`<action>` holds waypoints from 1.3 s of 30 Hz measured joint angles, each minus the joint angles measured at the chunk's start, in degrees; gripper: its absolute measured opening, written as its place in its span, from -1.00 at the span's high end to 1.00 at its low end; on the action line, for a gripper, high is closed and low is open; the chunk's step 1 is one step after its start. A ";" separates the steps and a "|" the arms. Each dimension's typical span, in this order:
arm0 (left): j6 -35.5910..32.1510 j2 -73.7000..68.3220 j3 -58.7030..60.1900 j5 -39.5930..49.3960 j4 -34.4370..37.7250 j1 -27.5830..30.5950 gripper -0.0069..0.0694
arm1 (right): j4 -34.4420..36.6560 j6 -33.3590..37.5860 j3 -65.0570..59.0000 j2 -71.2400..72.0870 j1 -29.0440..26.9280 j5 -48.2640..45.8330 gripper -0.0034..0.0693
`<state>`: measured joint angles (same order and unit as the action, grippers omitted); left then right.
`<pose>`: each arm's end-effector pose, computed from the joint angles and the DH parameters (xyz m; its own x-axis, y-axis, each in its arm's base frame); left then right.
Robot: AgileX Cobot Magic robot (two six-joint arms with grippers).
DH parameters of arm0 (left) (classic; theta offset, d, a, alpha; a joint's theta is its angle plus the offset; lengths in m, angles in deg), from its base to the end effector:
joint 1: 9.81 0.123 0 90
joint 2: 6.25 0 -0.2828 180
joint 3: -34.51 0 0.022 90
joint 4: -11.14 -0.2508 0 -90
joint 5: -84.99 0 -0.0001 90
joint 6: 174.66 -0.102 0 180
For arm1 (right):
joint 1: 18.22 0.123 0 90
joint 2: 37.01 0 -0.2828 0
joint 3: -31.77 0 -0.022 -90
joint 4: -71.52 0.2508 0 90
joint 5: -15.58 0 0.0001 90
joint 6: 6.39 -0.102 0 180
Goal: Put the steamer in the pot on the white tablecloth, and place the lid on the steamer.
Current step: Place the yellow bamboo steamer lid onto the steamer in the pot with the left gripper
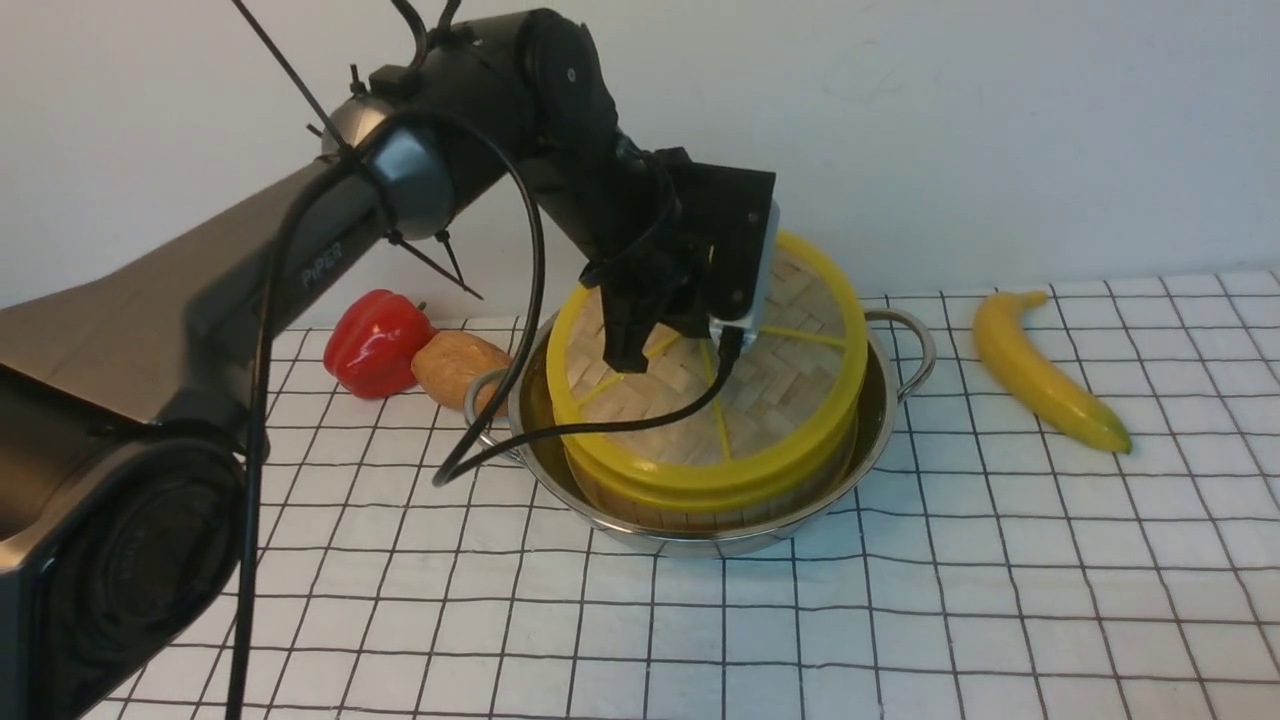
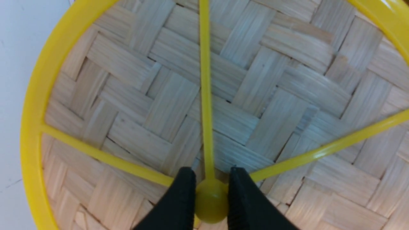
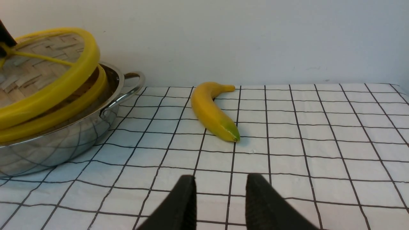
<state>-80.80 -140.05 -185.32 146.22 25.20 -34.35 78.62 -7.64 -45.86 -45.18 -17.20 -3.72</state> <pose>0.4370 -0.2234 0.2417 0.3279 0.9056 -0.2691 0.8975 -0.2098 0.3878 0.0669 0.0054 0.1771 -0.2636 0.1336 -0.9553 -0.0210 0.9893 0.1441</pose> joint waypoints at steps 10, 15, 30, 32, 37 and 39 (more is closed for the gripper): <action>-0.07 -0.46 -0.05 0.55 0.00 0.00 0.51 | 0.00 0.08 0.00 0.00 0.00 0.00 0.25; -0.90 -1.59 -0.11 -0.43 0.00 0.00 0.51 | 0.00 0.19 0.00 0.00 0.00 0.00 0.25; -1.06 -3.31 -0.11 -7.79 0.64 0.00 0.51 | 0.04 0.00 0.00 0.00 0.00 0.00 0.25; -1.06 -3.31 -0.11 -7.79 0.69 0.00 0.51 | 0.04 0.00 0.00 0.00 0.00 0.00 0.25; -0.14 -3.33 -0.11 -7.79 0.73 0.00 0.51 | 0.04 0.00 0.00 0.00 0.00 0.00 0.25; 0.04 -3.33 -0.11 -7.79 0.73 0.00 0.51 | 0.04 0.00 0.00 0.00 0.00 0.00 0.25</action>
<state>-80.75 -143.38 -185.43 138.44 25.93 -34.35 78.67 -7.63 -45.86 -45.18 -17.20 -3.72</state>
